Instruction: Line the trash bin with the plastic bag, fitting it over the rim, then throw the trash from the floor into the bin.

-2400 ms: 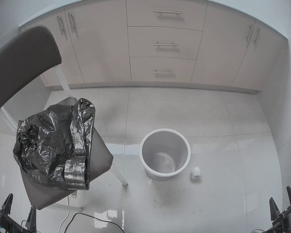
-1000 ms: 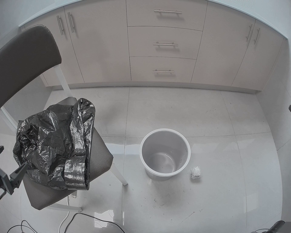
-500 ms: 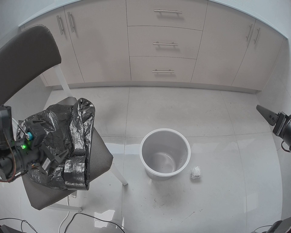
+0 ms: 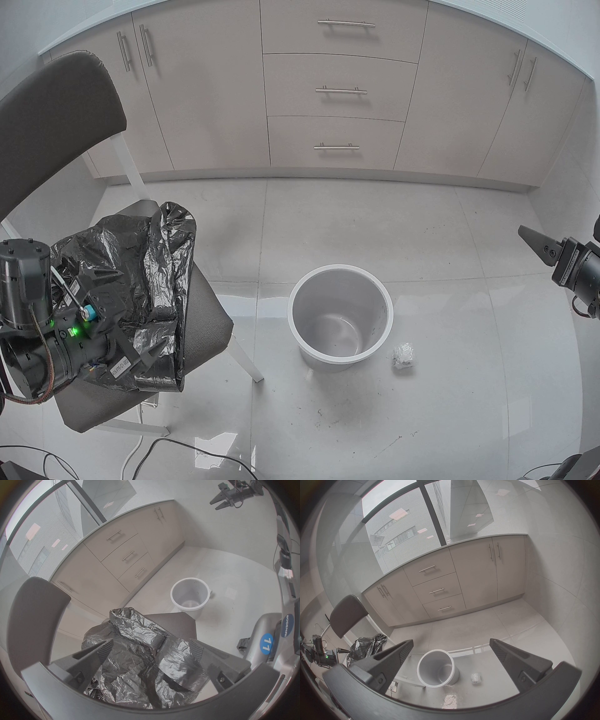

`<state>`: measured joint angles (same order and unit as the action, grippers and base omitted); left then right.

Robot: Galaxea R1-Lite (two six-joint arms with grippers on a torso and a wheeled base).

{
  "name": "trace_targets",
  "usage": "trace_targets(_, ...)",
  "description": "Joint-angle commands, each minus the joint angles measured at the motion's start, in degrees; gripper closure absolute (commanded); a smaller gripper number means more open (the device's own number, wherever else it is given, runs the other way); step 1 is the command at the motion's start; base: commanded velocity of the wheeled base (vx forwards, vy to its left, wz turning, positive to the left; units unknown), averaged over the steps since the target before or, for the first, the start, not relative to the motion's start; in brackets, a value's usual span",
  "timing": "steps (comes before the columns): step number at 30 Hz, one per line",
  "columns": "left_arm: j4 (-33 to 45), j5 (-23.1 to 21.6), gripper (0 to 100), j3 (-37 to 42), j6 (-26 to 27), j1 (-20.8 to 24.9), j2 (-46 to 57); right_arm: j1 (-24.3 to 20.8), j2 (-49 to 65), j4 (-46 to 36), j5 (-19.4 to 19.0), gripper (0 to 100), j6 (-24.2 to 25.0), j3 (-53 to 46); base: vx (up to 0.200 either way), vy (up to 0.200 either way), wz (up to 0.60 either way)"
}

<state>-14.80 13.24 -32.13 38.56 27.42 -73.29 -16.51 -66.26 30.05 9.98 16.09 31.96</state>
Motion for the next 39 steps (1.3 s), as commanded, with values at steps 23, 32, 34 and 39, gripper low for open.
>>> trace_targets(23, -11.3, 12.2, 0, 10.0, -1.6, 10.6, -3.2, 0.3, -2.9, 0.2, -0.1, 0, 0.4, -1.2, 0.0, 0.0, 0.0)
trace_targets(32, -13.7, 13.2, 0, 9.7, -1.7, 12.8, -4.2, 0.3, -3.0, 0.2, -0.1, 0, 0.4, -1.4, 0.0, 0.0, 0.0)
trace_targets(34, -14.1, 15.2, 0, 9.7, -1.6, 12.9, -4.4, 0.3, -3.1, 0.2, -0.1, 0, 0.4, -1.4, 0.0, 0.0, 0.0)
trace_targets(39, -17.1, 21.9, 0, 10.3, -1.2, 13.0, -6.4, 0.3, -3.2, 0.2, -0.2, 0, 0.5, -1.5, 0.0, 0.0, 0.0)
